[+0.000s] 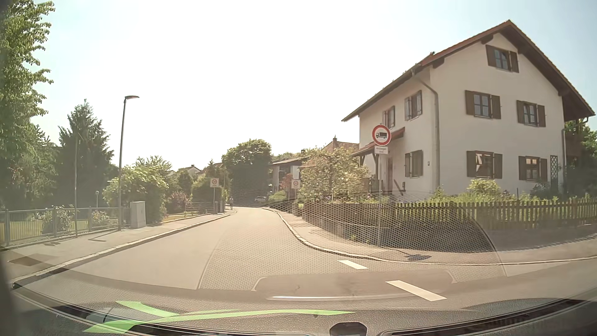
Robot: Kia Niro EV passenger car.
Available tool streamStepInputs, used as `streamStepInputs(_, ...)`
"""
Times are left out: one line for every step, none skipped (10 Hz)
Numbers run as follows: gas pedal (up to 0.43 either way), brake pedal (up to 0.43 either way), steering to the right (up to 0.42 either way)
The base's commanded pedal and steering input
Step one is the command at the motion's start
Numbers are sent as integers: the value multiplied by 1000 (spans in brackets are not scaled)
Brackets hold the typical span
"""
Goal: Follow the waypoints while adhering to traffic rules and regulations
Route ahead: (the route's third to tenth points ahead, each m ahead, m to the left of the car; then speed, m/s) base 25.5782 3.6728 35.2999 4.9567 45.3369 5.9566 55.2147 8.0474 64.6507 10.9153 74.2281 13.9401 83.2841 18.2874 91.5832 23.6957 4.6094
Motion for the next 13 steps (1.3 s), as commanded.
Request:
streamStepInputs(87, 0, -203)
streamStepInputs(87, 0, -200)
streamStepInputs(87, 0, -190)
streamStepInputs(87, 0, -176)
streamStepInputs(87, 0, -160)
streamStepInputs(87, 0, -141)
streamStepInputs(87, 0, -118)
streamStepInputs(87, 0, -96)
streamStepInputs(87, 0, -80)
streamStepInputs(87, 0, -58)
streamStepInputs(87, 0, -43)
streamStepInputs(87, 0, -30)
streamStepInputs(87, 0, -23)
